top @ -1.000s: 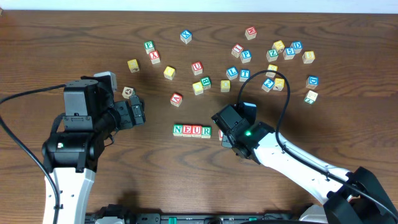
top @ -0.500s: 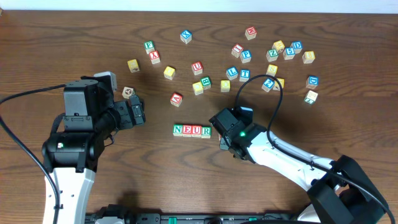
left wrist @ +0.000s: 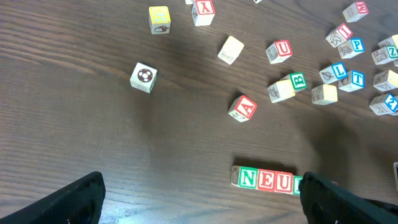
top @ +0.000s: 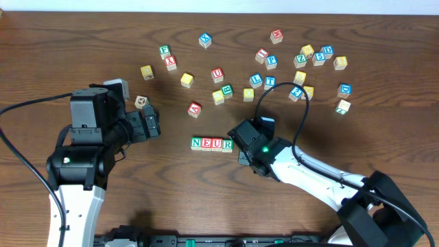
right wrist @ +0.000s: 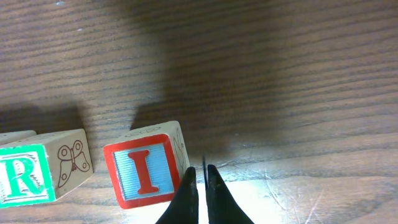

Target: Spell out NEURIPS

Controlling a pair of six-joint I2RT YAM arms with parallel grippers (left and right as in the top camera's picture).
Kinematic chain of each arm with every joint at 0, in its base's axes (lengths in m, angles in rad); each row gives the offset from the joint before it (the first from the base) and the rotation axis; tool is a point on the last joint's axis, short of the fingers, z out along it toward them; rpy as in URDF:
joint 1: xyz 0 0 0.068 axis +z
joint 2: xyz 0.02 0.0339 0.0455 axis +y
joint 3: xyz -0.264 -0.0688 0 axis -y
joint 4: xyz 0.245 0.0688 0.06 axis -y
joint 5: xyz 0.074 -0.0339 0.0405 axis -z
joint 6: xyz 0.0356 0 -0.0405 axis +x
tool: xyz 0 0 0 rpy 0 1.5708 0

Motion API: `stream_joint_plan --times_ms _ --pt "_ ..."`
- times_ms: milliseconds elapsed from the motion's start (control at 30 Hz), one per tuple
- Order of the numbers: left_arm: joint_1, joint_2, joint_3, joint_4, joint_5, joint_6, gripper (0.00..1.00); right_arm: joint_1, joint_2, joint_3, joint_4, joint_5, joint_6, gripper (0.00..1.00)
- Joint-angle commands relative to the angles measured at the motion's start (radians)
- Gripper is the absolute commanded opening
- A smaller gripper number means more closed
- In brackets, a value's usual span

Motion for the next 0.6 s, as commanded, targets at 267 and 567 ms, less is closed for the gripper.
stream_joint_plan --times_ms 267,567 --pt "0.006 0.001 0.028 -0.003 0.012 0.009 0.98 0.009 0.048 -0.006 0.046 0.017 -0.015 0.01" --pt "0.006 0.001 0.028 -0.003 0.012 0.009 0.98 0.009 0.048 -0.006 0.055 0.047 -0.018 0.01"
